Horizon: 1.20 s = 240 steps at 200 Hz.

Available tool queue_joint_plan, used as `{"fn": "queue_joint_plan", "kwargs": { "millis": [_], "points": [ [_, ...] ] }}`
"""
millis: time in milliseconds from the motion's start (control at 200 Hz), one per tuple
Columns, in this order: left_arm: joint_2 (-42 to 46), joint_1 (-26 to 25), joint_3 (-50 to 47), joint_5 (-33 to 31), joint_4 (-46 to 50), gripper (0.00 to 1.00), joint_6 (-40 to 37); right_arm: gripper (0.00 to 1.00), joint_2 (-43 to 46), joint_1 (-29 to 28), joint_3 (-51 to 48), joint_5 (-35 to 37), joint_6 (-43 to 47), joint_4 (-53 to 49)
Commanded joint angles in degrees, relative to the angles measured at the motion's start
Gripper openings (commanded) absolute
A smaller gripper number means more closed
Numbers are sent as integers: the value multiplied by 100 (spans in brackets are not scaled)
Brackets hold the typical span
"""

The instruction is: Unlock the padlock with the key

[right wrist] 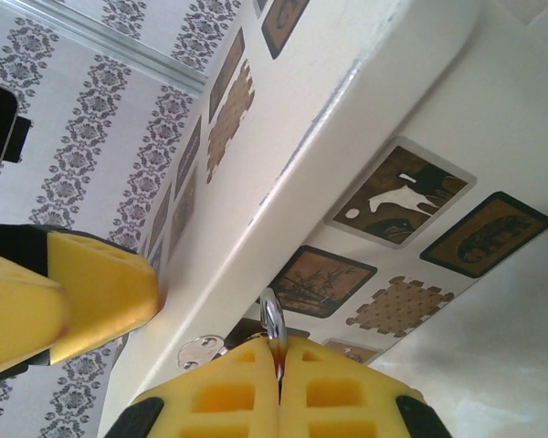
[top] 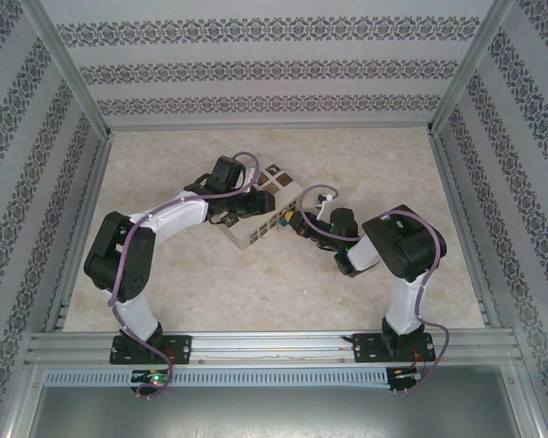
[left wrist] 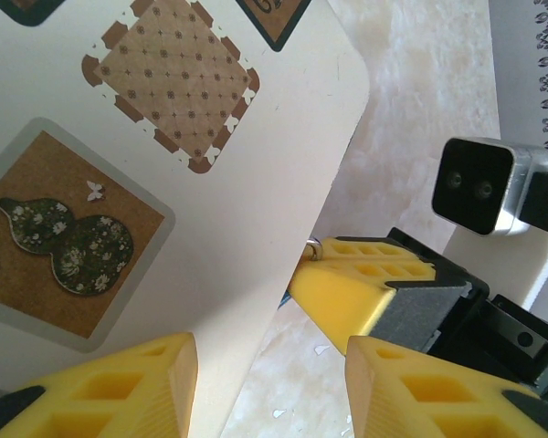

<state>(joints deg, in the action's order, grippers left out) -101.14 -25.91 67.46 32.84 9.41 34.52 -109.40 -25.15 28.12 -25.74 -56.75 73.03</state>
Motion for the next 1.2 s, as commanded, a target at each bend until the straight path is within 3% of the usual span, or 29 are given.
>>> {"fn": "queue_joint_plan", "kwargs": {
  "millis": [0,275,540,914,1194],
  "points": [
    [-97,-72,-51,112,457,47,-11,0,288,78,-151,84,207,30],
    [509,31,0,-189,726,52,-230,0,1009,133,-497,139,473,-527],
    [1402,207,-221,-751,919,53,-593,0,2084,142,-523,131,940,-1957],
    [3087,355,-942,-1785,1096,66,-1964,0,4126,63,24,221,2191,-5612],
    [4656,401,-1654,-2341,941,82,-3365,0,4964,-91,441,385,2528,-7306]
  ]
}}
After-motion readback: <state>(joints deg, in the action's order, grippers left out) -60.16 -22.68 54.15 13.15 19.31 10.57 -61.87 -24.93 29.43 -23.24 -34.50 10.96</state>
